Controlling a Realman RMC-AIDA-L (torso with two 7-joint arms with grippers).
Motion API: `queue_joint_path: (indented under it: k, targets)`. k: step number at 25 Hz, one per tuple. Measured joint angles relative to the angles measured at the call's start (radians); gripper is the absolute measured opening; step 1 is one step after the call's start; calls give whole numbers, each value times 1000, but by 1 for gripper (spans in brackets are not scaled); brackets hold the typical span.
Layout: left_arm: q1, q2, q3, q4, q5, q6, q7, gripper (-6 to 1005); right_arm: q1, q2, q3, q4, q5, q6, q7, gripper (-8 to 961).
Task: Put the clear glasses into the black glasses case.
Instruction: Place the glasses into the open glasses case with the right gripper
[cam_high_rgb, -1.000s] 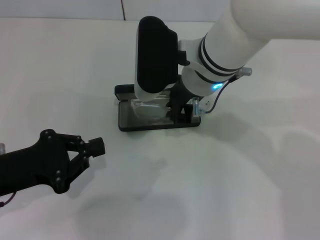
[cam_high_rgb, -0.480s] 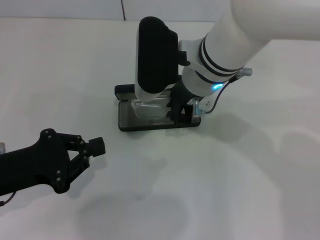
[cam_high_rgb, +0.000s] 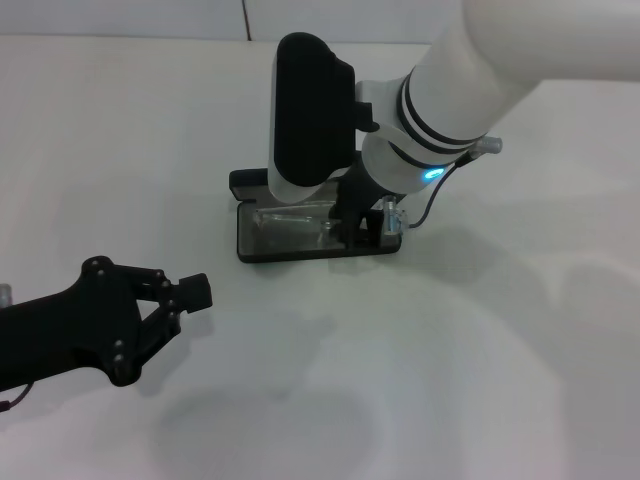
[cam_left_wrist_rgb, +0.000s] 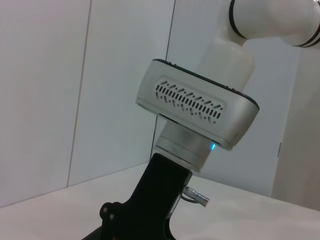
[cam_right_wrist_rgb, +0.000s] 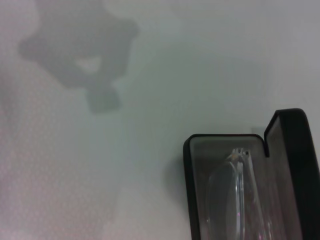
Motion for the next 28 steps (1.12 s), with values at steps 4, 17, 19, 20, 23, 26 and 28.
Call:
queue_joint_path:
  k: [4,17,19,20,23,26,28]
  targets:
    - [0,0,0,0,0,0,4,35,0,0,-1,5,0,1,-1,142]
    - [-4,0,0,-2,1,0,5,35,-10,0,3,-12,-3,7,-5,142]
    - [-4,0,0,-2,1,0,5,35,-10,0,8,-13,-7,5,-5,141]
    - [-4,0,0,-2,1,0,5,35,-10,0,10,-14,-8,5,-5,141]
    - [-6,0,0,-2,2,0,5,35,-10,0,13,-15,-11,4,-5,141]
    - [-7,0,0,-2,2,0,5,35,-10,0,14,-23,-13,5,-5,162]
    - [-8,0,0,-2,2,0,5,35,-11,0,14,-35,-18,6,-5,175]
